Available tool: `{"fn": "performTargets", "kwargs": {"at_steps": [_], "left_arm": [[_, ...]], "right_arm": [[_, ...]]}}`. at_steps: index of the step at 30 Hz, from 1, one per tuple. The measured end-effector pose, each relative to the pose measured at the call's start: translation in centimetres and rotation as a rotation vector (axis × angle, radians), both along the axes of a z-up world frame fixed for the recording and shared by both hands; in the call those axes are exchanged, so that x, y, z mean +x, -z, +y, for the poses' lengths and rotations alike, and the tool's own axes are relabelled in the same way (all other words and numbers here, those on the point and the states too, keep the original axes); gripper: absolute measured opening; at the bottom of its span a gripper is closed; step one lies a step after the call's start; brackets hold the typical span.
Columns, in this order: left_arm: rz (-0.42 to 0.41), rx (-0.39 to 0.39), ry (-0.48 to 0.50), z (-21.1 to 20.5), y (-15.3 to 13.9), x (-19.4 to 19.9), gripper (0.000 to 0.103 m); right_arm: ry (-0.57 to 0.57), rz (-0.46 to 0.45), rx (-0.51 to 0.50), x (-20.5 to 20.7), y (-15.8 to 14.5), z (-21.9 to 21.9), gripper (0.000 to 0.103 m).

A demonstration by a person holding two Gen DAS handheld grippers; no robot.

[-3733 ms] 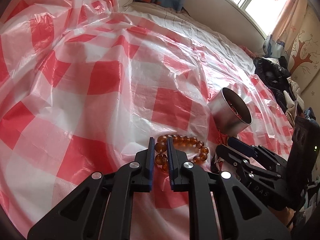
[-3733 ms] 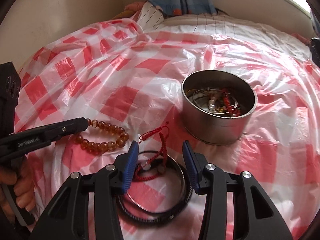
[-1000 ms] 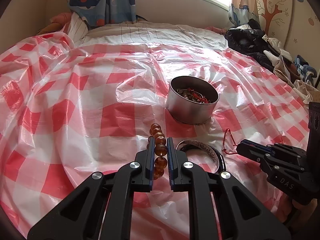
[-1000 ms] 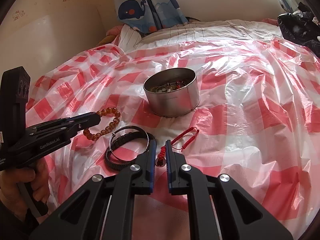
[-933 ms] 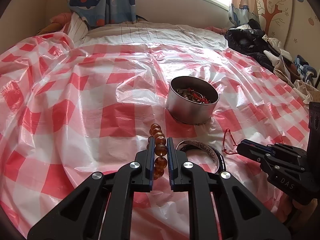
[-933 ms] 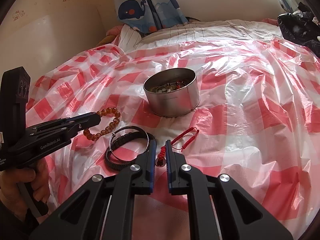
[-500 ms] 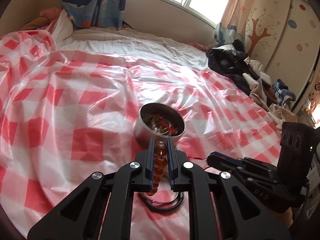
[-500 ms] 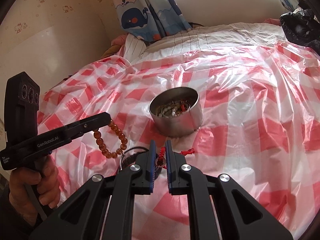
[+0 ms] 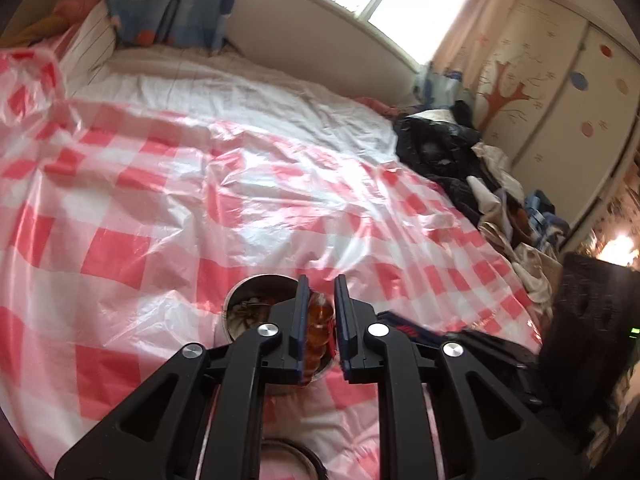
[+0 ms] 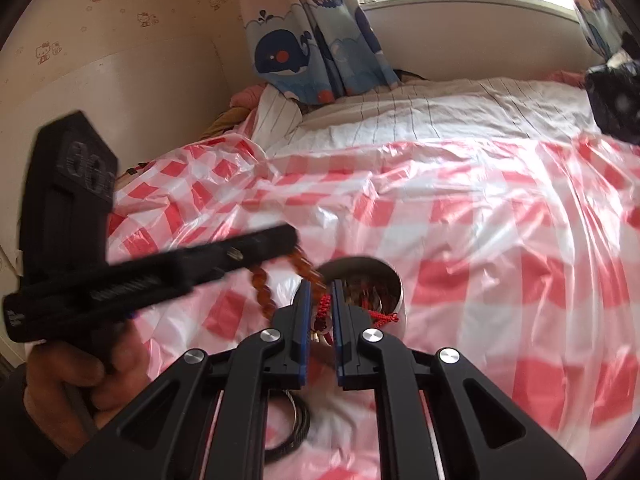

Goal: Organize jewelry
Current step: 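Open both grippers to release the bracelets into the tin, then grasp the silver bangle with the left gripper while the right gripper grasps the black leather bracelet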

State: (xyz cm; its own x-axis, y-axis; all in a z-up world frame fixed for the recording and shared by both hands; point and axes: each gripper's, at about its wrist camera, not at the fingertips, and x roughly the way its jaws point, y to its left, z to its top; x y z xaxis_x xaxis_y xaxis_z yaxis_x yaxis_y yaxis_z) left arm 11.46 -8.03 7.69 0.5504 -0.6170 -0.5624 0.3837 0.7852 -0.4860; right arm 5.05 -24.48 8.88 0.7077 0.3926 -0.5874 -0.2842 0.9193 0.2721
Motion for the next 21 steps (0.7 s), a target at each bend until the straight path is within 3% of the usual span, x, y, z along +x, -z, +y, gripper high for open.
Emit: {"fn": "performTargets", "kwargs": {"at_steps": [2, 4, 5, 6, 10, 15, 18, 21], "left_arm": [[0.050, 0.041, -0.049, 0.4, 1.5, 1.2, 0.042], [0.094, 0.065, -0.098, 1.4, 2.7, 1.7, 0.042], [0.109, 0.081, -0.120, 1.9, 3.1, 1.7, 0.043], [0.122, 0.102, -0.142, 2.4, 3.5, 1.6, 0.043], [0.128, 0.136, -0.159, 3.6, 3.6, 0.4, 0.044], [0.113, 0.245, -0.053, 2.7, 3.7, -3.2, 0.045], [0.128, 0.325, 0.015, 1.8, 5.1, -5.3, 0.045], [0.153, 0.368, 0.035, 1.3, 6.5, -6.3, 0.045]], "right_arm": [[-0.008, -0.012, -0.044, 1.2, -0.1, 0.9, 0.011], [-0.038, 0.042, -0.112, 3.2, 1.0, 2.0, 0.022], [-0.062, 0.107, -0.137, 4.2, 2.1, 2.6, 0.043], [-0.066, 0.133, -0.153, 4.7, 2.8, 2.7, 0.047], [-0.077, 0.162, -0.163, 3.5, 3.7, 2.6, 0.047], [-0.030, 0.161, -0.102, -1.0, 3.6, 0.1, 0.052], [0.002, 0.208, -0.044, -3.5, 4.6, -1.2, 0.052], [0.010, 0.202, -0.047, -5.6, 4.8, -0.9, 0.052]]}}
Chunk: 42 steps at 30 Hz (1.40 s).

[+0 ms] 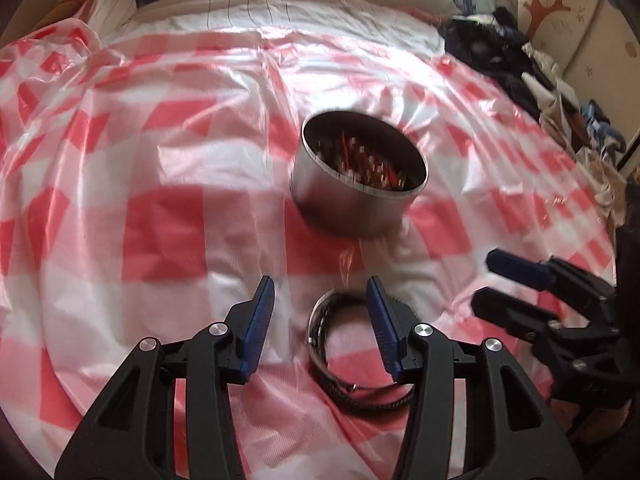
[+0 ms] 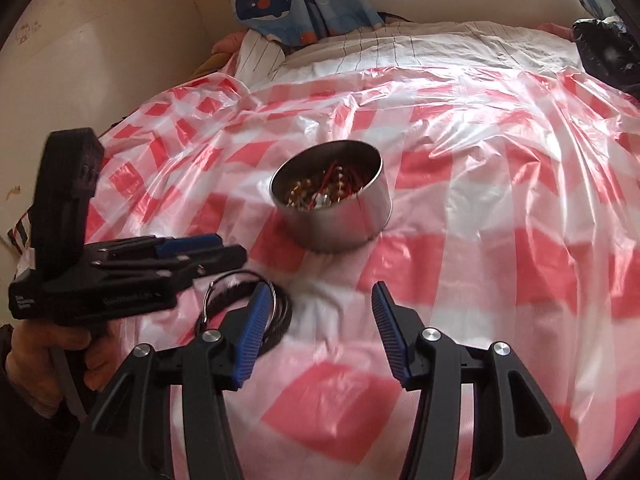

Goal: Organize jewelry
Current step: 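Grasp the silver bangle with the left gripper while the right gripper grasps the black leather bracelet, then carry the silver bangle and black bracelet toward the tin with both grippers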

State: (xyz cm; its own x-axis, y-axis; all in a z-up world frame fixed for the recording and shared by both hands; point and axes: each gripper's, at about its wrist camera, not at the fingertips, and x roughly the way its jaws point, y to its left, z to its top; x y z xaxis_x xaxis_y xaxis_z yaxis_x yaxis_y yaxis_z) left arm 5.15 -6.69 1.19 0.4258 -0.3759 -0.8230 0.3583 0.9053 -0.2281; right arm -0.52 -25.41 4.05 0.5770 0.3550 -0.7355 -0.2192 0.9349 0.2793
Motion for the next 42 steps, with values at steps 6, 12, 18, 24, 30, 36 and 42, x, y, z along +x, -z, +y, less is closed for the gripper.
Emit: {"fn": "performTargets", "kwargs": {"at_steps": [6, 12, 18, 24, 30, 36, 42], "left_arm": [[-0.034, 0.047, 0.007, -0.1, 0.6, -0.9, 0.009], [-0.020, -0.182, -0.050, 2.9, -1.3, -1.2, 0.004], [-0.012, -0.215, -0.178, 6.7, -1.2, -0.7, 0.004], [0.064, -0.158, -0.165, 6.8, 0.7, -0.2, 0.008], [0.032, -0.049, -0.127, 5.3, 1.4, -0.2, 0.011], [-0.031, 0.009, -0.103, 4.6, 0.3, -0.6, 0.008], [-0.020, 0.065, -0.087, 3.8, 1.4, 0.0, 0.013]], "right_arm": [[0.012, 0.005, 0.006, -1.1, 0.5, 0.5, 0.052], [0.025, 0.020, -0.012, -0.9, 1.3, 0.7, 0.052], [0.003, 0.013, -0.032, -0.5, 1.7, 1.9, 0.052], [-0.056, 0.041, -0.129, 1.0, 3.1, 5.3, 0.040], [-0.072, 0.007, -0.177, 0.1, 2.9, 5.7, 0.009], [0.007, -0.033, -0.187, -0.4, 2.0, 3.5, 0.009], [0.011, 0.031, -0.176, 0.4, 3.1, 3.4, 0.010]]}}
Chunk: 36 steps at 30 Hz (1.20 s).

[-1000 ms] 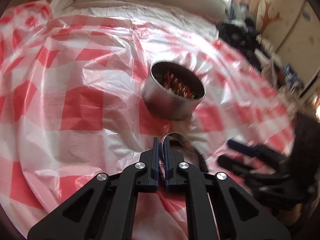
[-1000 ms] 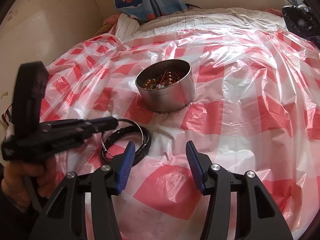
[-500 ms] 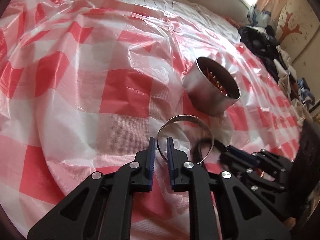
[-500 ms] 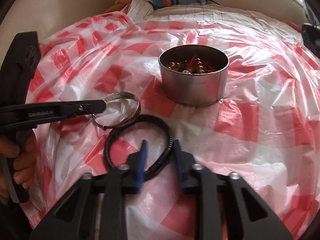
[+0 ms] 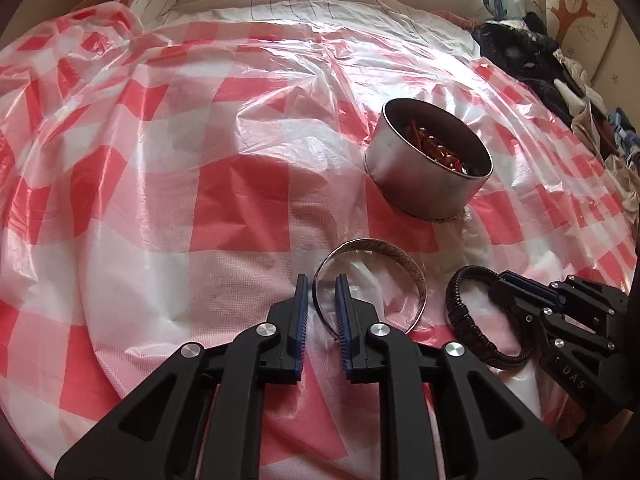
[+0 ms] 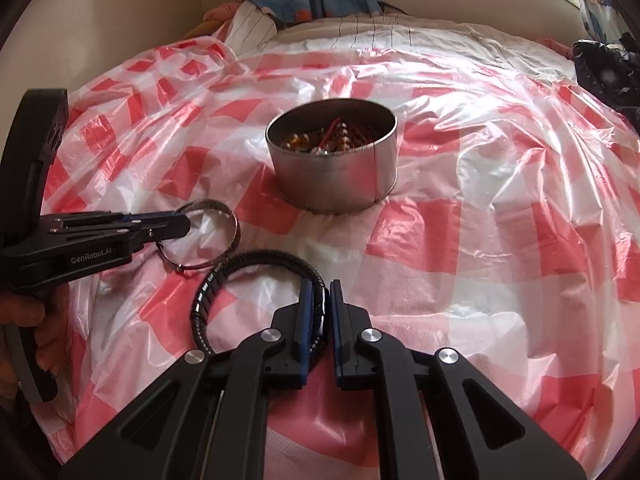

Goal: Organize jewelry
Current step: 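Carry the silver bangle and black bracelet toward the tin with both grippers, then bring both held bracelets over the tin opening with both grippers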

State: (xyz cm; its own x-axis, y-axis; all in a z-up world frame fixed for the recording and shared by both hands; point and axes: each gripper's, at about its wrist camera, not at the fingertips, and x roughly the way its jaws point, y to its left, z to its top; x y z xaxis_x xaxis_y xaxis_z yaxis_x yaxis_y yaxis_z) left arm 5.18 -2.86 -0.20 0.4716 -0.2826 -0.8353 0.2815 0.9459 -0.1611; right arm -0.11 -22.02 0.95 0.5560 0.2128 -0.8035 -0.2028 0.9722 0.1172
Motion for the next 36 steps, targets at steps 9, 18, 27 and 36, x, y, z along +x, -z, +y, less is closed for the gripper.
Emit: {"fn": "performTargets", "kwargs": {"at_steps": [9, 18, 27, 36], "left_arm": [[-0.076, -0.175, 0.013, 0.3, -3.0, -0.9, 0.004], [-0.129, -0.250, 0.006, 0.0, -4.3, -0.9, 0.004], [-0.162, -0.323, -0.003, -1.1, -6.1, 0.9, 0.005], [-0.151, -0.332, 0.001, -2.9, -5.9, 4.0, 0.005]], "right_arm": [[0.014, -0.088, 0.009, -0.8, -1.4, -0.5, 0.009], [0.121, -0.222, 0.068, -1.5, -4.1, -2.9, 0.009], [0.176, -0.253, 0.088, 0.1, -5.6, -4.2, 0.009], [0.195, -0.266, 0.096, 2.9, -6.6, -5.1, 0.009]]}}
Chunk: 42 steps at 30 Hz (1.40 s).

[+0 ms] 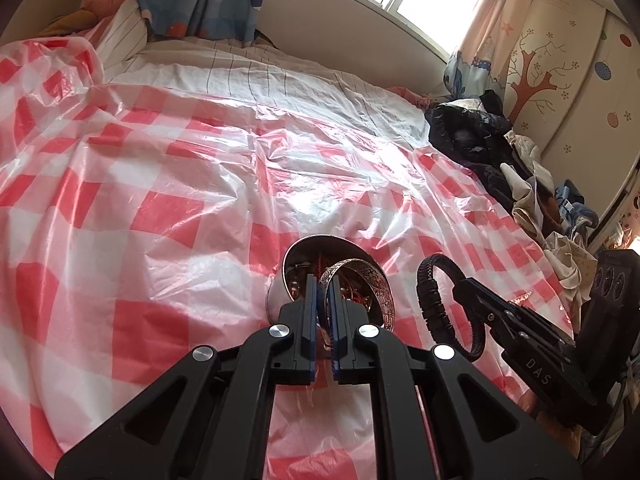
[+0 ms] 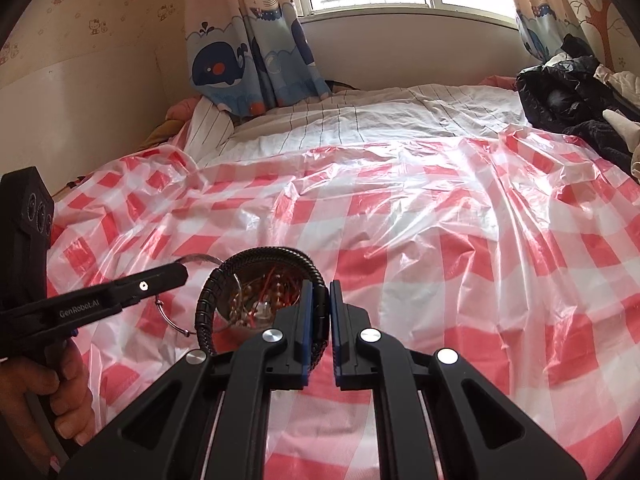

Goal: Organize jewelry
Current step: 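Bring both held bracelets over the tin opening with both grippers, then open both grippers to drop the bangle and black bracelet into the tin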

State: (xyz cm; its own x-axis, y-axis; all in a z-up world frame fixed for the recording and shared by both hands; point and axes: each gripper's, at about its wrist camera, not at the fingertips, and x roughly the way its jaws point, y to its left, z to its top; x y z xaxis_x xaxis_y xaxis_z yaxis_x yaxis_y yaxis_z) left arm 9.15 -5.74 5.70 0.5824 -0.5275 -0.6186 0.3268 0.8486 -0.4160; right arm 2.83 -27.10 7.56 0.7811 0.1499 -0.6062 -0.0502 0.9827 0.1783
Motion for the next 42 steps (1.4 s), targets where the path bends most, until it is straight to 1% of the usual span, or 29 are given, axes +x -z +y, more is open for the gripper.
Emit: {"fn": "performTargets", "kwargs": {"at_steps": [4, 7, 8, 10, 13, 14, 15, 17, 19, 20, 23, 24, 26, 28, 29, 30, 31, 32, 34, 36, 37, 39, 41, 42], "left_arm": [[0.013, -0.015, 0.002, -0.7, 0.5, 1.5, 0.005], [0.047, 0.025, 0.013, -2.1, 1.6, 3.5, 0.007], [0.066, 0.038, 0.000, -2.3, 2.2, 4.2, 0.011], [0.084, 0.029, -0.025, -1.8, 2.6, 4.7, 0.012], [0.073, 0.030, -0.076, -0.4, 2.4, 4.6, 0.019], [0.079, 0.009, -0.087, 0.3, 2.4, 4.6, 0.020], [0.083, -0.007, -0.096, 0.8, 2.4, 4.7, 0.021], [0.065, 0.005, -0.121, 1.0, 2.4, 4.6, 0.021], [0.046, -0.033, -0.142, 1.4, 2.5, 4.5, 0.021], [0.034, -0.047, -0.146, 1.4, 2.4, 4.4, 0.021], [-0.025, -0.069, -0.129, 0.9, 1.8, 3.8, 0.021], [-0.038, -0.057, -0.111, 0.4, 1.6, 3.7, 0.021], [-0.055, -0.007, -0.051, -1.3, 1.5, 3.5, 0.021], [-0.035, 0.063, -0.006, -3.0, 2.1, 3.6, 0.021], [-0.022, 0.080, 0.006, -3.4, 2.5, 3.6, 0.021], [0.021, 0.054, 0.039, -3.7, 3.3, 4.0, 0.021], [0.037, 0.021, 0.055, -3.6, 3.7, 4.0, 0.021], [0.021, 0.024, 0.052, -3.6, 3.6, 3.7, 0.021], [-0.013, 0.033, 0.032, -3.4, 3.1, 3.3, 0.021], [-0.047, 0.076, -0.014, -3.1, 2.4, 3.0, 0.021], [-0.048, 0.077, -0.026, -2.8, 2.3, 3.0, 0.021], [-0.062, 0.046, -0.109, -1.4, 2.0, 2.7, 0.021], [-0.045, -0.012, -0.190, 0.8, 2.0, 2.9, 0.024], [-0.041, -0.027, -0.216, 1.7, 2.0, 2.9, 0.024]], "right_arm": [[-0.002, -0.001, 0.002, 1.4, -0.1, 0.2, 0.009], [-0.004, 0.002, -0.007, 2.4, 0.0, 0.4, 0.009], [-0.004, 0.005, -0.014, 2.8, 0.1, 0.5, 0.009], [-0.011, 0.020, -0.028, 3.9, 0.6, 1.0, 0.009], [-0.030, 0.045, -0.048, 5.5, 1.5, 2.0, 0.009], [-0.033, 0.048, -0.050, 5.8, 1.8, 2.2, 0.009], [-0.042, 0.051, -0.055, 6.1, 2.0, 2.7, 0.009], [-0.050, 0.057, -0.076, 6.4, 2.3, 3.3, 0.009], [-0.072, 0.105, -0.126, 7.0, 3.1, 4.2, 0.010], [-0.067, 0.121, -0.150, 7.0, 3.5, 4.3, 0.014], [-0.058, 0.116, -0.148, 6.7, 3.6, 4.0, 0.017], [-0.041, 0.103, -0.156, 6.6, 3.3, 3.9, 0.025], [-0.019, 0.078, -0.146, 6.2, 2.8, 3.3, 0.031], [0.002, 0.074, -0.132, 5.9, 2.4, 2.5, 0.032], [0.011, 0.077, -0.119, 5.8, 2.4, 2.1, 0.034], [0.016, 0.079, -0.108, 5.8, 2.4, 1.8, 0.034], [0.023, 0.079, -0.098, 5.7, 2.4, 1.6, 0.034], [0.027, 0.080, -0.093, 5.7, 2.3, 1.4, 0.035], [0.033, 0.076, -0.078, 5.6, 2.2, 1.1, 0.036], [0.045, 0.075, -0.054, 5.6, 2.1, 0.6, 0.039], [0.051, 0.081, -0.047, 5.7, 2.2, 0.5, 0.039], [0.055, 0.097, -0.025, 5.8, 2.6, 0.1, 0.039], [0.067, 0.096, -0.015, 5.6, 2.7, -0.1, 0.039], [0.069, 0.096, -0.015, 5.6, 2.7, -0.2, 0.041]]}}
